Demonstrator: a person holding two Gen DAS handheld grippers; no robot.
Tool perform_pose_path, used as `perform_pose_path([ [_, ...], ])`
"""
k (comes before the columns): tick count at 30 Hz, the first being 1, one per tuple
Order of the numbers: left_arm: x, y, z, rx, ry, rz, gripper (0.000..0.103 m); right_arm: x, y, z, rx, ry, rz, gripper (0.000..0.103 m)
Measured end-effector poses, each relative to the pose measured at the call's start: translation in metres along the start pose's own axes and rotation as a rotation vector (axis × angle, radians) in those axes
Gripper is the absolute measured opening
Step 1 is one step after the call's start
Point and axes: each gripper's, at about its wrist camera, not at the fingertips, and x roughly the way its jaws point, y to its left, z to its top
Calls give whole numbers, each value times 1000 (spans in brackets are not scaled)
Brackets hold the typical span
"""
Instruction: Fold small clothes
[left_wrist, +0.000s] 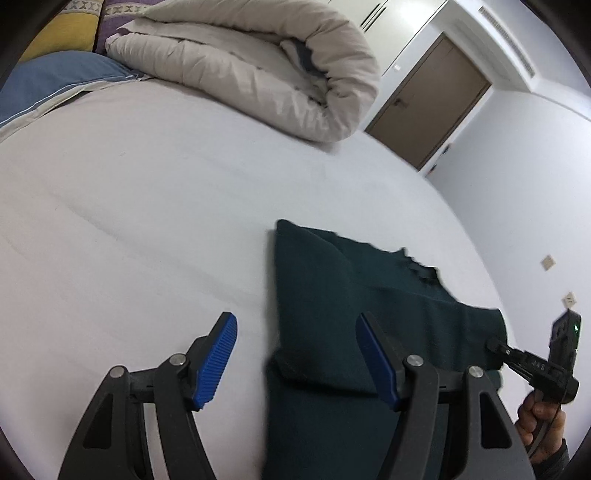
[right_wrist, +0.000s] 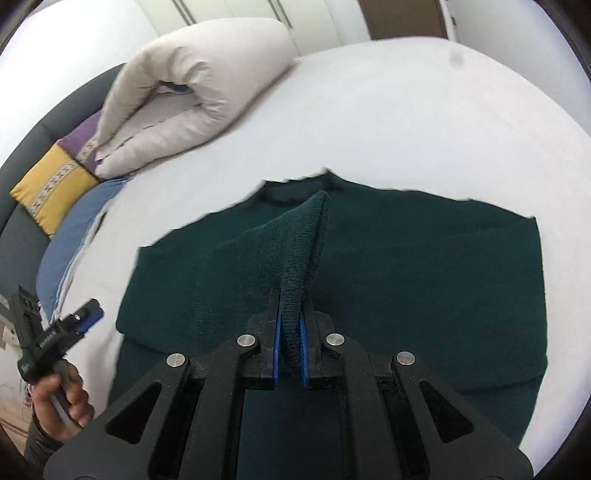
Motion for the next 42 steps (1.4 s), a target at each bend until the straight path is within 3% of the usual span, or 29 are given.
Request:
perform_pose_path([
  [7, 44, 2, 16, -7, 62, 64, 69, 35, -35, -15, 14, 33, -16, 7],
  [15, 85, -15, 40, 72, 91, 122, 67, 47, -35, -21, 3, 24, 10, 7],
  [19, 99, -21, 47, 117, 108, 144, 43, 45, -35, -23, 6, 21, 24, 7],
  [21, 101, -21, 50, 121, 111, 150, 24, 46, -34, -23, 2, 20, 26, 7],
  [24, 107, -20, 55, 145, 103, 162, 11, 44, -32, -24, -3, 21, 30, 7],
  [30, 110, -27, 56, 222, 78, 201, 8, 40, -21, -26, -40, 7, -5, 7],
  [37, 114, -19, 56, 224, 65, 194, 9, 54, -41, -25, 35, 34, -1, 7],
  [42, 94, -24, 56, 238, 61, 163, 11, 50, -32, -23, -13, 47, -22, 7],
])
